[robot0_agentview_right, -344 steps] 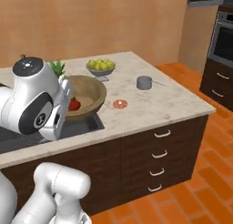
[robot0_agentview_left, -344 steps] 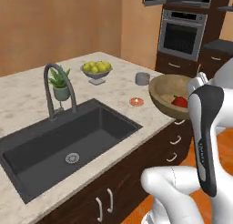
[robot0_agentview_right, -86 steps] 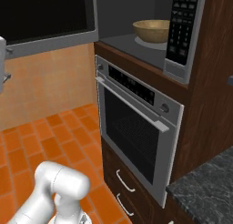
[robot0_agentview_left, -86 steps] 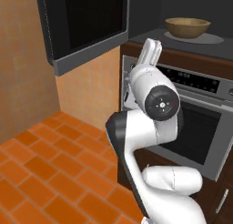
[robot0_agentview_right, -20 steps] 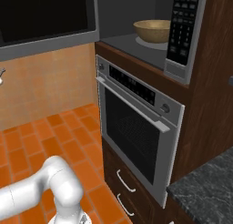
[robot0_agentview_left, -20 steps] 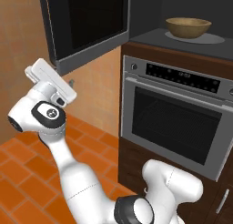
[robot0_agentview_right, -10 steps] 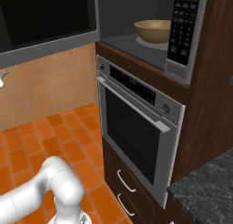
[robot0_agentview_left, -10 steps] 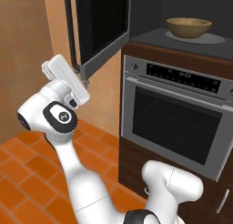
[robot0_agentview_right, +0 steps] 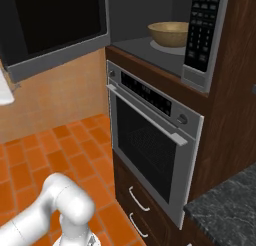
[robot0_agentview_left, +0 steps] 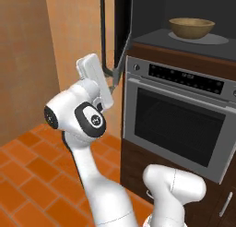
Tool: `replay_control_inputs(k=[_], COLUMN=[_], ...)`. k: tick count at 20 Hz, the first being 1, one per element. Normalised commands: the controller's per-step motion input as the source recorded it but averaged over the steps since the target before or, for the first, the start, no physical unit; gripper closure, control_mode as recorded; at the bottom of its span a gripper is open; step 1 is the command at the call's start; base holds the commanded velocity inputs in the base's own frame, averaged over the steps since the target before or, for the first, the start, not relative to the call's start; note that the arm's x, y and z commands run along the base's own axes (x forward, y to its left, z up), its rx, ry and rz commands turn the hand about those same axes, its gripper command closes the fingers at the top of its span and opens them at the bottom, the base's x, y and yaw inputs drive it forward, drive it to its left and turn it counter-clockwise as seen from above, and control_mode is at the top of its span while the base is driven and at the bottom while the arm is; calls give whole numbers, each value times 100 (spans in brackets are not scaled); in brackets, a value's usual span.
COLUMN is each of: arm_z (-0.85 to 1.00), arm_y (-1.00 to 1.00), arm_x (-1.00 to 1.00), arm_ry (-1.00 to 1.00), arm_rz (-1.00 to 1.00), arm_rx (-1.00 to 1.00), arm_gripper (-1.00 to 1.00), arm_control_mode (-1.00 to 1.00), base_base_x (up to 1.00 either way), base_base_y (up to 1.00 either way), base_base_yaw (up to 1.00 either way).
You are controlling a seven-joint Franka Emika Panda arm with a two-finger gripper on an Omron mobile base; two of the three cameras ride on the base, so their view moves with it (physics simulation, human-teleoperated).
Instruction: Pick the bell pepper from the sink and place it in the bowl. Then pick the bowl and place it in the microwave. Then close the microwave door and press the start button.
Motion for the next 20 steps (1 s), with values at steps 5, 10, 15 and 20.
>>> replay_control_inputs(k=[5, 10, 15, 20], arm_z=[32, 30, 14, 7], arm_y=[-100, -100, -100, -100], arm_x=[-11, -2, 16, 36], arm_ry=[-21, -17, -7, -3], arm_rz=[3, 1, 0, 0], arm_rx=[35, 33, 26, 22], arm_gripper=[-100, -100, -100, -100], arm_control_mode=[-100, -100, -100, -100], base_base_x=[0, 0, 0, 0], base_base_y=[0, 0, 0, 0], base_base_yaw=[0, 0, 0, 0])
